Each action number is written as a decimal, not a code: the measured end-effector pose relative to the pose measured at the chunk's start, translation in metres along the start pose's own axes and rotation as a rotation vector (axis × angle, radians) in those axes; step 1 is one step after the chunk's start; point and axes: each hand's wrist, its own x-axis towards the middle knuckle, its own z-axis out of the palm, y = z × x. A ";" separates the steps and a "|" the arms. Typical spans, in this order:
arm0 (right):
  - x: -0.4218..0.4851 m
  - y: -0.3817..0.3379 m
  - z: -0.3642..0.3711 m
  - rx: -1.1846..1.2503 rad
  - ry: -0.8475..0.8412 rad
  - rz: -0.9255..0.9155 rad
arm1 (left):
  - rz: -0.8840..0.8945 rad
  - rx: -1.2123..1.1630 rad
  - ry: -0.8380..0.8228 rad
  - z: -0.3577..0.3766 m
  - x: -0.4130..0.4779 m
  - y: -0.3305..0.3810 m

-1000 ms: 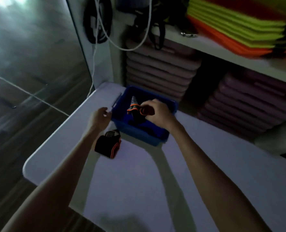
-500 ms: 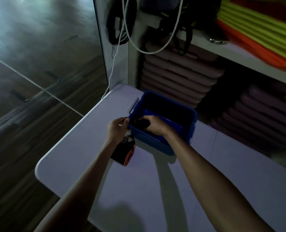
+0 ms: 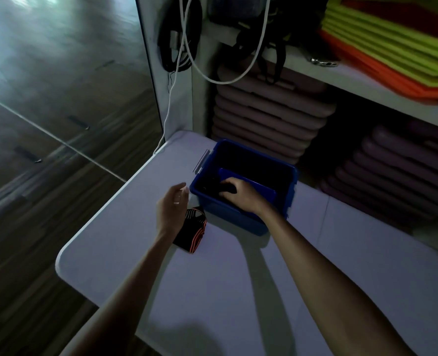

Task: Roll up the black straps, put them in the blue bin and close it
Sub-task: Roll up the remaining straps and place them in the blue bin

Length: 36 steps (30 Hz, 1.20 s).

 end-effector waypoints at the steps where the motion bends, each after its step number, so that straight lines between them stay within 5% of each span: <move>1: -0.005 -0.001 -0.002 -0.016 0.005 0.001 | 0.008 0.015 0.026 -0.004 -0.006 -0.006; 8: -0.086 -0.012 0.059 -0.025 0.677 -0.359 | -0.038 0.117 0.099 -0.029 -0.047 -0.061; 13: -0.088 0.000 0.133 0.402 0.201 0.238 | -0.170 0.093 -0.020 -0.030 -0.046 -0.083; 15: -0.074 0.006 0.146 0.505 0.134 0.342 | -0.177 0.066 -0.083 -0.028 -0.044 -0.084; 25: -0.080 -0.001 0.155 0.722 0.261 0.207 | -0.164 -0.110 -0.063 -0.033 -0.068 -0.069; 36: -0.114 -0.081 0.055 0.732 0.463 -0.198 | 0.130 -0.413 0.111 -0.036 -0.073 0.045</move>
